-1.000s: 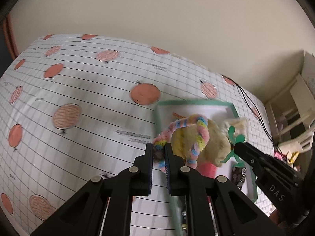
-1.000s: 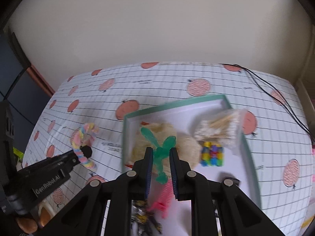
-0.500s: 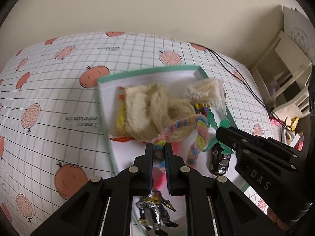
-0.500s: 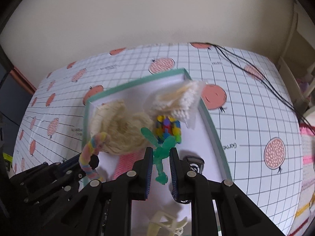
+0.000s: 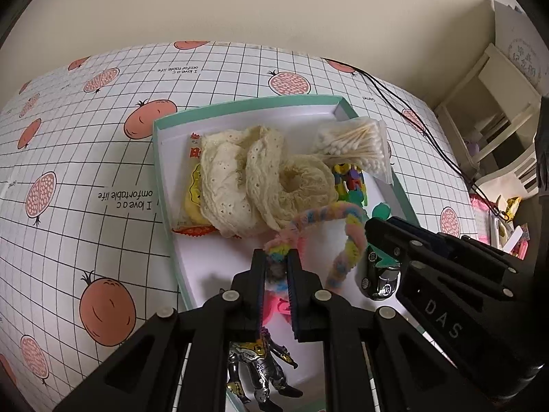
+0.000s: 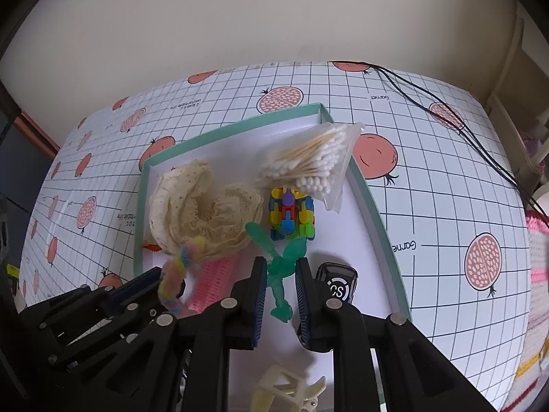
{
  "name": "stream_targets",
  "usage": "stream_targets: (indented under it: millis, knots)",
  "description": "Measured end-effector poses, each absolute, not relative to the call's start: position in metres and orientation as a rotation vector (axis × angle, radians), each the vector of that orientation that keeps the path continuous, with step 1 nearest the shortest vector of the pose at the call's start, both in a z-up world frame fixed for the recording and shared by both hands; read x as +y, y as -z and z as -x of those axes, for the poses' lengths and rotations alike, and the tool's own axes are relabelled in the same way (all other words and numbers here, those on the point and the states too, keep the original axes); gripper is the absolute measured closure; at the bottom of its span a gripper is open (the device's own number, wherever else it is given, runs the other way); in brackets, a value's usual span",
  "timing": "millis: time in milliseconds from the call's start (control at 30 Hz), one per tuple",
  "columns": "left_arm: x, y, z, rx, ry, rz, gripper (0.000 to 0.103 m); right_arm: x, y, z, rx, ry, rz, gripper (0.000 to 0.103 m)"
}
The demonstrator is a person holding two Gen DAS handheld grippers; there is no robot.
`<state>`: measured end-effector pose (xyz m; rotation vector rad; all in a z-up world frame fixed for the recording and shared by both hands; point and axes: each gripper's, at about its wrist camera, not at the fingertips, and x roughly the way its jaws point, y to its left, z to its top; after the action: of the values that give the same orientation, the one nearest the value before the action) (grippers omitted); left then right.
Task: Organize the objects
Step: 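Open both tools to drop the pipe cleaner and green figure into the tray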
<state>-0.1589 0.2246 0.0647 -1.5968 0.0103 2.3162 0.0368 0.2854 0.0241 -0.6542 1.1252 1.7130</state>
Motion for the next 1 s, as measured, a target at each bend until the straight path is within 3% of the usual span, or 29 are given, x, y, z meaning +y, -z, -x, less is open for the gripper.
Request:
stream_targets:
  millis: [67, 200, 1000]
  knots:
    - [0.225, -0.065, 0.16, 0.01, -2.313, 1.595, 0.088, 0.286, -0.024, -0.037, 1.128, -1.713, 0.654, 0.084]
    - [0.223, -0.067, 0.16, -0.01, -2.308, 1.59, 0.073, 0.286, -0.025, -0.037, 1.123, -1.714, 0.655, 0.083]
    - [0.205, -0.078, 0.163, -0.074, -2.376, 1.535, 0.073, 0.286, -0.035, -0.037, 1.09, -1.743, 0.623, 0.081]
